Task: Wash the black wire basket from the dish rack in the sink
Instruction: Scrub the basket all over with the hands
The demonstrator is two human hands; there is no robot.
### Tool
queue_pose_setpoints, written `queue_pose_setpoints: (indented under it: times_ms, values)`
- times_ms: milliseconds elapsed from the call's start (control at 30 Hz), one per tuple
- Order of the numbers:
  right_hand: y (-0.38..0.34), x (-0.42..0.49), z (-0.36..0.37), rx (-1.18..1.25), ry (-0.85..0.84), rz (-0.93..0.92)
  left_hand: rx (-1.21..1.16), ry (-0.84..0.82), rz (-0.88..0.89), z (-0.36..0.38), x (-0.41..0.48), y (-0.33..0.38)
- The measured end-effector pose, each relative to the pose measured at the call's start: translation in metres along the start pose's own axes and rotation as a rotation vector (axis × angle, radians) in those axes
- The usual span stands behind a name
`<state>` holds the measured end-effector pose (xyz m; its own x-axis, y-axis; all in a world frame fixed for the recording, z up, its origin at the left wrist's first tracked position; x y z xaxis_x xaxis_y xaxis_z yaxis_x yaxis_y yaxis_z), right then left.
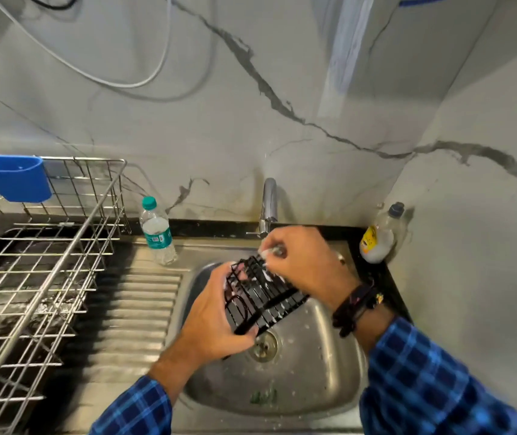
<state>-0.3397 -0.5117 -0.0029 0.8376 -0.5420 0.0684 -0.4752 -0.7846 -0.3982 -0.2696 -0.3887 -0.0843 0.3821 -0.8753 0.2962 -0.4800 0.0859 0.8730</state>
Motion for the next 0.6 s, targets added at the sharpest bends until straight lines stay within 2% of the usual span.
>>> queue_pose_setpoints:
  times_ms: [100, 200, 367, 467, 533, 600]
  values:
    - [-0.031, -0.004, 0.000, 0.037, -0.007, -0.086, 0.017, -0.044, 0.089, 0.004, 0.003, 0.009]
    - [-0.018, -0.005, -0.002, 0.034, -0.037, -0.088, 0.049, -0.032, 0.149, -0.001, 0.003, 0.017]
    - [0.086, 0.006, -0.007, -0.099, 0.030, 0.189, 0.213, -0.050, 0.299, 0.000, -0.001, 0.038]
    - [0.108, 0.010, -0.017, -0.024, 0.112, 0.266, 0.412, -0.143, 0.404, 0.012, -0.006, 0.039]
    - [0.078, 0.013, -0.019, 0.038, 0.086, 0.138, 0.515, -0.245, 0.458, 0.026, -0.007, 0.039]
    - [0.028, 0.010, 0.003, 0.044, -0.147, -0.063, 0.608, -0.330, 0.499, 0.038, -0.005, 0.040]
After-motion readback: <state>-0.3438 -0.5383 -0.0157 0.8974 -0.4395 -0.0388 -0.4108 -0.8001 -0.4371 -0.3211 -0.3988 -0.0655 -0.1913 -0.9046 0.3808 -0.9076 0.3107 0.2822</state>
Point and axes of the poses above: each hand's wrist, its own x-axis towards the middle knuckle, its own z-axis out of the palm, y = z × x, the point moved 10 cm from there along x, towards the middle knuckle, and after that the axes turned 11 degrees about -x, right-handed, at the moved point
